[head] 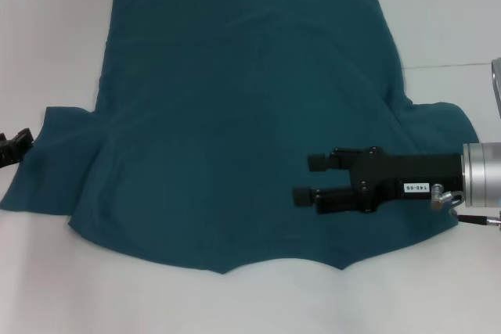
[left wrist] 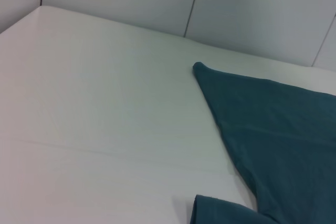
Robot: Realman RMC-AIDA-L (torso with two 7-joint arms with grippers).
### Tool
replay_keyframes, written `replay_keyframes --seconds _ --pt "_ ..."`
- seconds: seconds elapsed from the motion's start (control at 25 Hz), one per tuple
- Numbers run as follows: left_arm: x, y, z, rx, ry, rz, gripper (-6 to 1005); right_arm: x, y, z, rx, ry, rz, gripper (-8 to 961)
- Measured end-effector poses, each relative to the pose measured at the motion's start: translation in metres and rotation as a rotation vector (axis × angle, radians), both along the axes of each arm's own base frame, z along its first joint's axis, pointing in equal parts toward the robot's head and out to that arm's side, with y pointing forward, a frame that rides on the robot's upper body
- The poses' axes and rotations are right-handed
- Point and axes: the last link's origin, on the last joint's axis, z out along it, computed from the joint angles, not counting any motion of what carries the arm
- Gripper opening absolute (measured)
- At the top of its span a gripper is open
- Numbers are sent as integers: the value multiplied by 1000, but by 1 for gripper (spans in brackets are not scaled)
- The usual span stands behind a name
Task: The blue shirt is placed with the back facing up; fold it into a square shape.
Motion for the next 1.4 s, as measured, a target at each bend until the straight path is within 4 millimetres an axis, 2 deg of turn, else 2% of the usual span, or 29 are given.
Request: replay_keyframes --seconds 0.36,0.48,0.68,1.4 --pt "-5 2 -12 2 -22 74 468 0 -1 -3 -10 7 -6 900" --pt "-3 4 -18 -16 7 75 705 0 -1 -3 -10 7 -5 900" --pt "-2 5 -20 -26 21 72 878 -1 -1 -3 -11 8 -5 899" --pt "2 8 -29 -46 66 76 878 0 -2 -5 -18 13 -8 899"
